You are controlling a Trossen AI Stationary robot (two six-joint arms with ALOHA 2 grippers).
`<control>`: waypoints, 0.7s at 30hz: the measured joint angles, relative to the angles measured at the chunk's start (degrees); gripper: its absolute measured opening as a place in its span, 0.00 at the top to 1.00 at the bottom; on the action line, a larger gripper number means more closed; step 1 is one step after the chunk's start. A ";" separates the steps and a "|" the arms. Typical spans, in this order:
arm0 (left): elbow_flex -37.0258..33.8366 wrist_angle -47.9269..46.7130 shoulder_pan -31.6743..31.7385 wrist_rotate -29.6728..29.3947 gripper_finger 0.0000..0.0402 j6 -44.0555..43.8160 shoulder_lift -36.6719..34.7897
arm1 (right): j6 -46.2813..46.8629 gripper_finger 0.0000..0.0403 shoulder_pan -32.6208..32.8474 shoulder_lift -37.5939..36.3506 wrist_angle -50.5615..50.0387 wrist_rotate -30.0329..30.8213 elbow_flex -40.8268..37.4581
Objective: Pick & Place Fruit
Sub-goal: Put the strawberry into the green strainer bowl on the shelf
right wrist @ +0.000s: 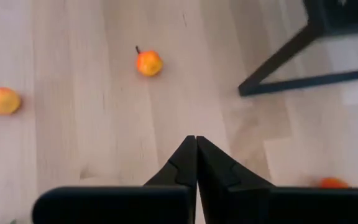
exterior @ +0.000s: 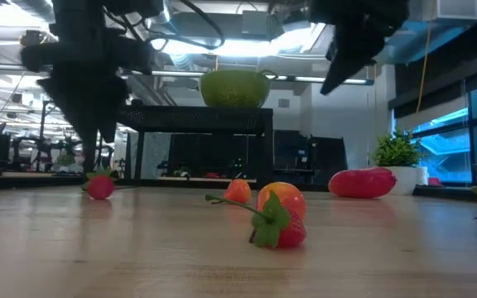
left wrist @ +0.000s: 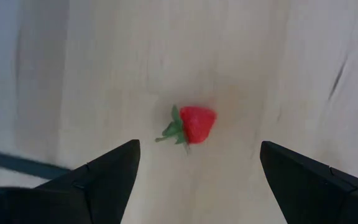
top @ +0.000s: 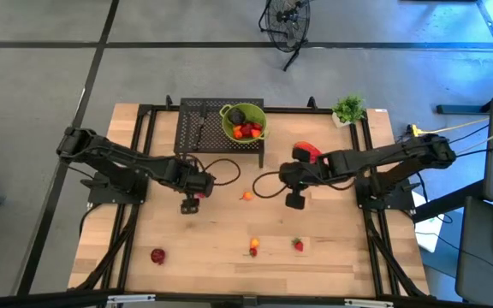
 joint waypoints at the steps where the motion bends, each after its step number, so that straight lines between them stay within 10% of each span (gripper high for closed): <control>1: 0.00 -0.72 0.17 0.11 0.18 4.26 -0.02 | 0.69 0.99 0.23 -0.72 0.34 0.13 -1.20; 8: 0.00 -0.81 0.40 1.13 0.18 26.19 -0.02 | 5.50 0.93 1.97 -4.58 4.52 0.13 -7.53; 21: 0.00 2.85 0.40 3.14 0.18 39.78 5.21 | 7.93 0.99 4.01 -4.77 7.93 0.13 -8.28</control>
